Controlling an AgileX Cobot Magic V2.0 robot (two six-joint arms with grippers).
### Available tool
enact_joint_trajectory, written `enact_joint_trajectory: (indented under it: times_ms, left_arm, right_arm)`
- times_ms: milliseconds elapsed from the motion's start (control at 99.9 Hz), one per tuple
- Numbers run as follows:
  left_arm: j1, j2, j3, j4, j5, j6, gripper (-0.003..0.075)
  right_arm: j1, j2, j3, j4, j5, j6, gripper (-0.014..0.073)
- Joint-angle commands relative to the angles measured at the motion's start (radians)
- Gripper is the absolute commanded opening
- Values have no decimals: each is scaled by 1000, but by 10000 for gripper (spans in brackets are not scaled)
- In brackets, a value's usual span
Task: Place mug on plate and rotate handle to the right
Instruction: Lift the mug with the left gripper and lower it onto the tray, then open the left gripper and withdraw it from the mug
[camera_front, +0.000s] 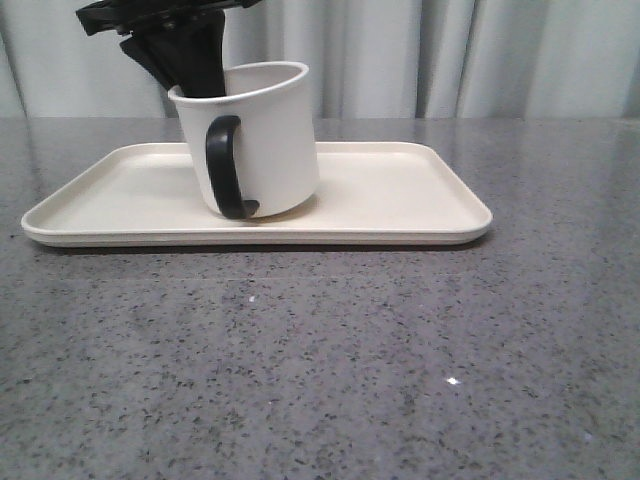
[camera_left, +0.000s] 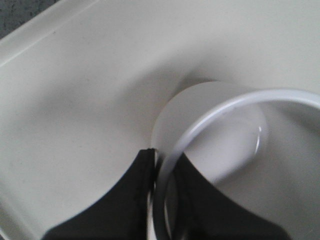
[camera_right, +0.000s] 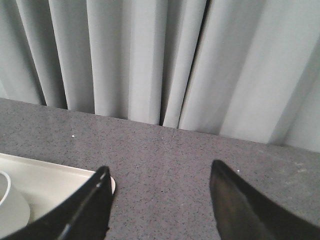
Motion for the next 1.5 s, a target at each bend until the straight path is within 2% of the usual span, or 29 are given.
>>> enact_joint_trajectory:
  times_ms: [0,210,350,651,971,1301,1491]
  left_arm:
    - [16,-48,-34,-25,-22,-1,101]
    - [16,-48,-34,-32,-20,-1,200]
    - [16,-50,-42,-39,-15,-1,235]
    - [16,-50,-189,-39,56,-1,235]
    - [16,-95,-325,-39,57,-1,235]
    - [16,-288,-323,190,57,-35,230]
    - [16,-399,-323,266,57,-65,230]
  right_arm:
    - [3,2,-30,-2,-67,-10,444]
    - [3,2,-30,-2,-67,-10,444]
    - [3,2,-30,-2,-67,-10,444]
    - [3,2,-30,-2,-67,-10,444]
    - [3,2,-30,-2,-67,-10,444]
    - [3,2,-30,-2,-77,-10,444]
    - [3,2,-30,-2,-78,-10,444]
